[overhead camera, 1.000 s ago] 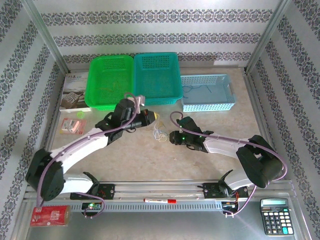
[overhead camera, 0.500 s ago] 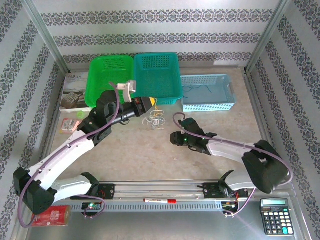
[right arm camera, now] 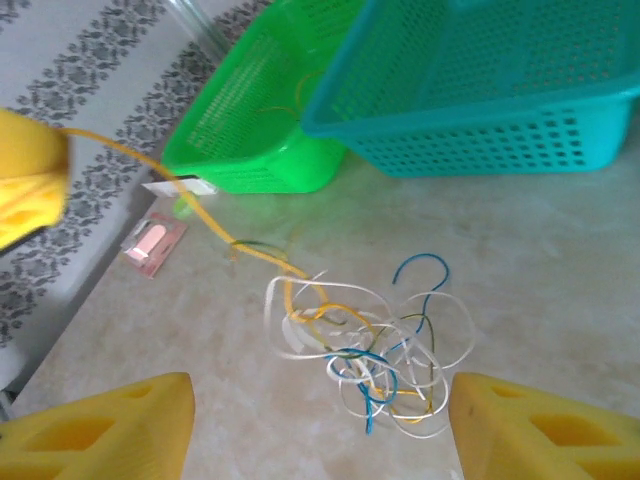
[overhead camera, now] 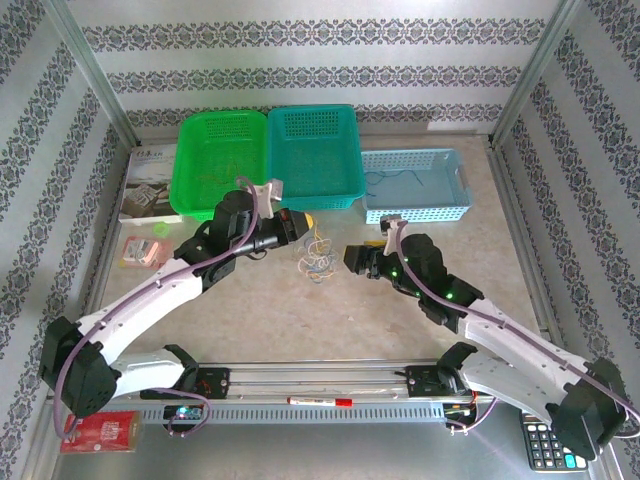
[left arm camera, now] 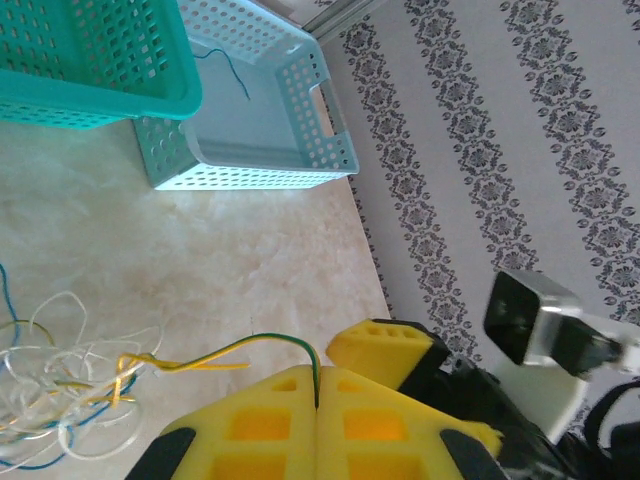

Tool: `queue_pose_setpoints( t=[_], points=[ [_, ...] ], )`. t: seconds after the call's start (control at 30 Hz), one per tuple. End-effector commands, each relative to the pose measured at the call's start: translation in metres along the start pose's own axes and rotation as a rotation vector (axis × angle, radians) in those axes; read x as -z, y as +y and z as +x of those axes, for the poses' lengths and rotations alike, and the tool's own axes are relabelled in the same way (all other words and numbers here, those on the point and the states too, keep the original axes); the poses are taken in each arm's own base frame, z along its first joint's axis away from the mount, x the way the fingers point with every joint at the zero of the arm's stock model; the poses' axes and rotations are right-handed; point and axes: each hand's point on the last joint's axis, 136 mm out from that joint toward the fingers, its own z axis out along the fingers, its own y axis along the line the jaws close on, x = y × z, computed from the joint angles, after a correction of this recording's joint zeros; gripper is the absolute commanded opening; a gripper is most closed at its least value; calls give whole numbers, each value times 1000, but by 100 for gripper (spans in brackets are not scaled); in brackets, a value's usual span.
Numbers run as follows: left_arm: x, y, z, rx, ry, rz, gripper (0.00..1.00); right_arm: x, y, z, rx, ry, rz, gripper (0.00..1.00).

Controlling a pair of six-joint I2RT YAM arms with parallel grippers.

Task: Untangle the cables

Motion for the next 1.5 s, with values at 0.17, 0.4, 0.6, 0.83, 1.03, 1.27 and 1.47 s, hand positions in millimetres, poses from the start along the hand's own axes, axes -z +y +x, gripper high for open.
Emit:
queue_pose_setpoints(
  t=[0.17,0.4,0.6,0.83,1.03,1.27,1.47],
  points=[
    [-4,-31,-2,-13,-11,102,0,-24,48,-24,116,-59,-130,69],
    [-3,-45,-3,-15,-12,133,0,-52,54,-25,146,-70,-123,69],
    [5,-68,-8,-1,-33,199,0,-68,22,-24,128,-133,0,58],
    [35,-110,-31,-5,-108,303,0,-78,-19,8,82,-100,94,25],
    [69,-144,-53,-72,-184,336,0,-71,-53,40,50,-58,173,21],
    [91,-152,-67,-153,-253,291,0,-61,-67,56,11,-48,204,36],
    [92,-124,-73,-182,-298,172,0,-44,-58,46,-10,-69,178,55]
  ],
)
